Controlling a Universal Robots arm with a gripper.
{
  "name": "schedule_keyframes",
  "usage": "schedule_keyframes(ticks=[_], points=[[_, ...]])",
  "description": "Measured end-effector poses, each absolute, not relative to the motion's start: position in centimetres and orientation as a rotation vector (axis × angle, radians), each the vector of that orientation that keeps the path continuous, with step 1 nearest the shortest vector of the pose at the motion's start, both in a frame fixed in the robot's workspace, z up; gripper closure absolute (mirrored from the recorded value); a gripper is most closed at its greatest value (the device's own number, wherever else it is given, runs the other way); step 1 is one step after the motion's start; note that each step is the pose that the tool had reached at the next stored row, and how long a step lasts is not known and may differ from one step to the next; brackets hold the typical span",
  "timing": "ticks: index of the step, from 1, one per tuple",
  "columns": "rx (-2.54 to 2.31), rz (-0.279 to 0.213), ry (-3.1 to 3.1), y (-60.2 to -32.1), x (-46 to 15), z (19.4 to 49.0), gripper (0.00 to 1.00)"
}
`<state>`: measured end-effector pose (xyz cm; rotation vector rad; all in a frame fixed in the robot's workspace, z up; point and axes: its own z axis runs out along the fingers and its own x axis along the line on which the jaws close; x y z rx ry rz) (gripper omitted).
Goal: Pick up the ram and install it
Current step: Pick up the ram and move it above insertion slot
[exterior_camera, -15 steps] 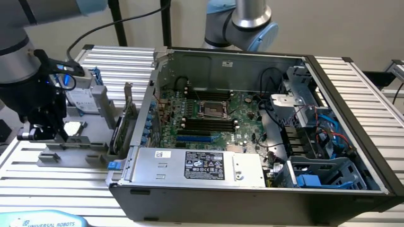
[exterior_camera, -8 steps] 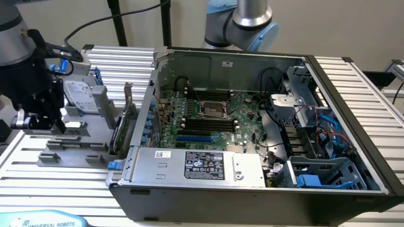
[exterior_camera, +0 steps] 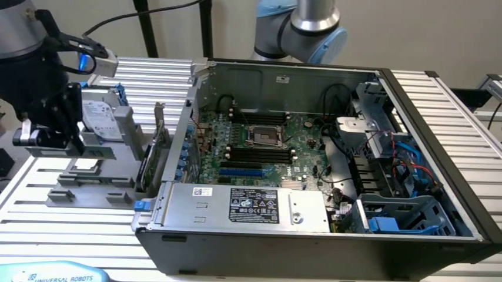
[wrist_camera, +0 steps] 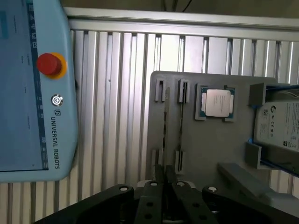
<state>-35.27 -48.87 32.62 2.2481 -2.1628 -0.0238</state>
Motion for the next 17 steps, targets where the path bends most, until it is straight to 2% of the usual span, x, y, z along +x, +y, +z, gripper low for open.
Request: schedule_keyframes(ticks=[17], points=[[2.250,-0.027,-2.164,-48.5,-30.6,36.6,0.86]])
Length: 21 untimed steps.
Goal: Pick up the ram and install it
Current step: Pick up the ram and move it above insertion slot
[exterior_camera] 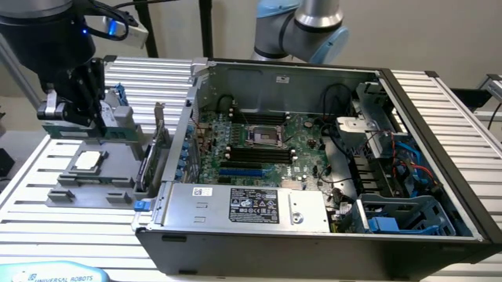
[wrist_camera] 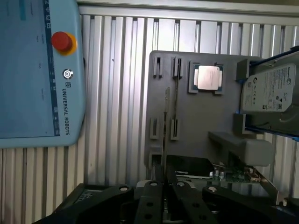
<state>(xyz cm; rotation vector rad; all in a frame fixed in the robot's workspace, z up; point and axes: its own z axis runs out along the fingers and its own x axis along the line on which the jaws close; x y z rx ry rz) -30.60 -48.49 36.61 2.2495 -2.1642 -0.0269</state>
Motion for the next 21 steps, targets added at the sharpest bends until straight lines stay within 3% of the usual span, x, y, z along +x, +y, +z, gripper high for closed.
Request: schedule_keyframes(ticks=[21], points=[[2.264,-0.060,-2.177,-48.2,-22.7,38.7,0.86]])
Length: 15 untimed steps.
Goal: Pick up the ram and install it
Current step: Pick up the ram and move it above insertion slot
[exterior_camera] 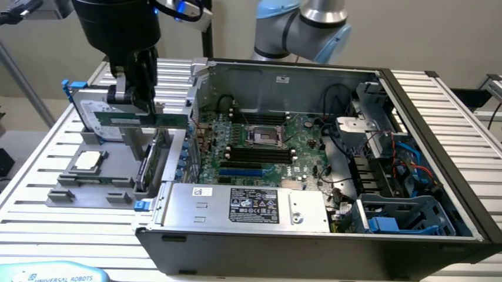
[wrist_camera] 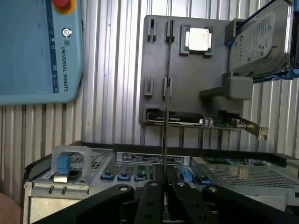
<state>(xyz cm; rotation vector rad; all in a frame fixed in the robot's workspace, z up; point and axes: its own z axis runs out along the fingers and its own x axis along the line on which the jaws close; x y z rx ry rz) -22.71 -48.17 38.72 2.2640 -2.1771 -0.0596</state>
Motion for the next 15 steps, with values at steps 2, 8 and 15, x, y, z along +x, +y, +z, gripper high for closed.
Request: schedule_keyframes(ticks=[2,8,15], points=[[2.264,-0.062,-2.177,-48.1,-21.8,38.7,0.86],[2.260,-0.070,-2.174,-48.1,-19.2,38.7,0.86],[2.255,-0.081,-2.169,-48.0,-16.3,38.8,0.86]])
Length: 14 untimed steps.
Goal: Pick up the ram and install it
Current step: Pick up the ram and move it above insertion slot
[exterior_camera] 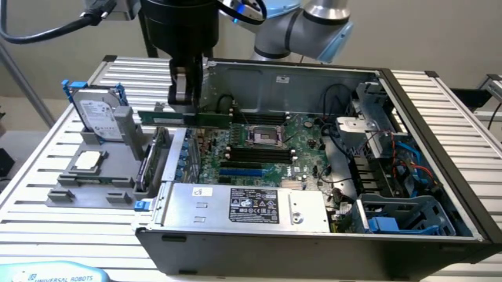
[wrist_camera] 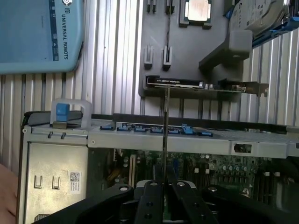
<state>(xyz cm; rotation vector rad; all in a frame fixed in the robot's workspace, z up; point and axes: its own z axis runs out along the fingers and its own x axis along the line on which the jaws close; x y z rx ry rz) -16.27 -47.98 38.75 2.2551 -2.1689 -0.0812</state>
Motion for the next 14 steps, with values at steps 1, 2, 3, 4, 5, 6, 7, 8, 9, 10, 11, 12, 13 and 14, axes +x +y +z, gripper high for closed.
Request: schedule_keyframes(ticks=[1,2,3,4,5,6,7,8,9,10,11,12,13,14], points=[[2.254,-0.083,-2.168,-48.0,-15.9,38.7,0.86],[2.254,-0.084,-2.168,-47.9,-15.4,38.8,0.86],[2.253,-0.086,-2.167,-47.9,-15.0,38.7,0.86],[2.252,-0.087,-2.167,-47.9,-14.6,38.7,0.86],[2.252,-0.088,-2.166,-47.9,-14.2,38.8,0.86],[2.251,-0.089,-2.165,-47.9,-13.8,38.8,0.86],[2.250,-0.091,-2.165,-47.8,-13.3,38.8,0.86],[2.250,-0.092,-2.164,-47.8,-12.9,38.7,0.86],[2.249,-0.093,-2.164,-47.8,-12.5,38.8,0.86],[2.249,-0.094,-2.164,-47.8,-12.1,38.8,0.86],[2.249,-0.094,-2.163,-47.7,-11.6,38.8,0.86],[2.248,-0.095,-2.163,-47.7,-11.2,38.8,0.86],[2.248,-0.095,-2.163,-47.6,-10.8,38.7,0.86],[2.248,-0.096,-2.163,-47.6,-10.4,38.7,0.86]])
